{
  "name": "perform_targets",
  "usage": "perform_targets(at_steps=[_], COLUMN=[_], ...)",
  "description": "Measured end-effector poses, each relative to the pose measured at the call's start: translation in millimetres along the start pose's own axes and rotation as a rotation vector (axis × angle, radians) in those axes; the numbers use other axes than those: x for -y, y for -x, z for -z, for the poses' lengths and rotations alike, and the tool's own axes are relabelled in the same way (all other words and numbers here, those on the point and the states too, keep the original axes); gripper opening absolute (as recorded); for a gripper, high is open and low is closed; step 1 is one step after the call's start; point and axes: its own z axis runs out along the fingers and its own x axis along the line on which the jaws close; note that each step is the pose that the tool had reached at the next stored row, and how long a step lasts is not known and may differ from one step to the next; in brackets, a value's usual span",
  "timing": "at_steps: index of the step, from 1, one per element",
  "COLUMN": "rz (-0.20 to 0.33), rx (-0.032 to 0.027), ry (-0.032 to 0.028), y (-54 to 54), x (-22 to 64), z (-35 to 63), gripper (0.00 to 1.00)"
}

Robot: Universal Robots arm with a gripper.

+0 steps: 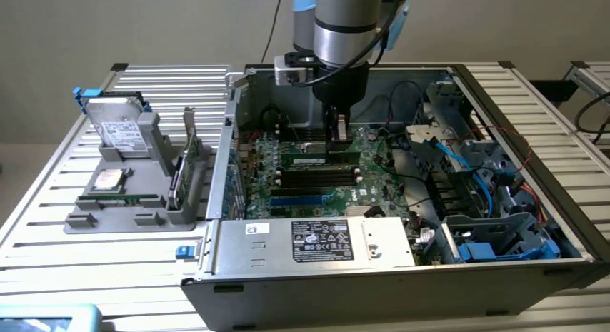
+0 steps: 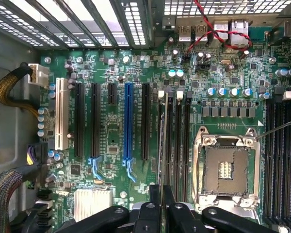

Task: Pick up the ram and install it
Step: 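Insert the ram into the slot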

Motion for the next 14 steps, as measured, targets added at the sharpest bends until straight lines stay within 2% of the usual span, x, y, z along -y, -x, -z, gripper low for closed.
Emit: perform_targets(at_steps=[14], rz=[0.011], rx=[0.0008], ry=[0.0016], y=[3.6], x=[0.6], z=[-3.9], gripper=[0.14])
